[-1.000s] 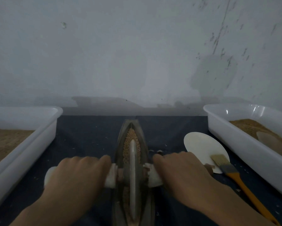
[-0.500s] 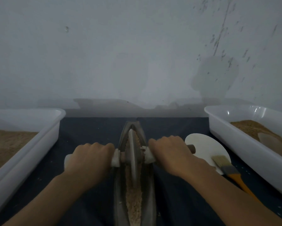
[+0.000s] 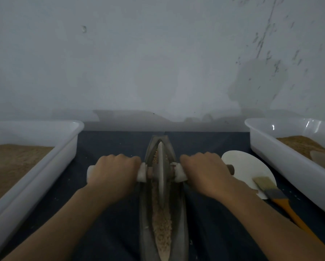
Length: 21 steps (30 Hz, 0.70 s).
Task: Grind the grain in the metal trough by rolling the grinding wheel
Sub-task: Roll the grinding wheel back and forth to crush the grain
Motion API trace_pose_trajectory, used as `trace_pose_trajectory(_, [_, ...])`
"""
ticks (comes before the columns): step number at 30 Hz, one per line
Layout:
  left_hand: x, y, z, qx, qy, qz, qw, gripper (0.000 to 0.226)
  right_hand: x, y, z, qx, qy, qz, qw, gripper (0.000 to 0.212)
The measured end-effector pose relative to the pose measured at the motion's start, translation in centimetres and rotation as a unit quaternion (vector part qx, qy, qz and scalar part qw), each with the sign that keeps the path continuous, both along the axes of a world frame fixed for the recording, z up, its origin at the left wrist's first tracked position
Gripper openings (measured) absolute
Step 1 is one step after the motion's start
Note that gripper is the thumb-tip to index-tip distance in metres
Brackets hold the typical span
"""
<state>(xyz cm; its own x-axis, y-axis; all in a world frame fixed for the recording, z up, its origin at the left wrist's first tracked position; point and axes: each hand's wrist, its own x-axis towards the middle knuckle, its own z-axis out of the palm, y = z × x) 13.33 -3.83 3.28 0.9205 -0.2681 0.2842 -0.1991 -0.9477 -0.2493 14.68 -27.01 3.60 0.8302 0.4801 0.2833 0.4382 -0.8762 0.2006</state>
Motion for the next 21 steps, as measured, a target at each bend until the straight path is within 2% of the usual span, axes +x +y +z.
trace_pose_trajectory(3, [0.1,-0.1,0.1,-0.015,0.007,0.000,1.000,0.020,0.6,0.4,0.4,-0.008,-0.008,0.002,1.000,0.021])
trace_pose_trajectory(7, [-2.2,0.1,0.2,0.000,0.027,-0.019,0.999,0.032,-2.4,-0.6,0.3,0.000,0.057,0.009,0.998,0.020])
trace_pose_trajectory(10, [-3.7,0.3,-0.1,0.027,0.009,-0.024,0.999,0.041,-4.9,-1.4,0.0,-0.001,0.044,0.027,0.999,0.024])
trace_pose_trajectory(14, [-2.5,0.0,0.2,0.013,0.033,-0.014,0.999,0.036,-3.7,-0.9,0.2,-0.003,0.055,0.007,0.998,0.018])
trace_pose_trajectory(21, [0.7,0.0,-0.4,-0.035,0.021,0.007,0.999,0.018,1.3,0.6,0.3,-0.031,-0.041,0.004,0.999,0.019])
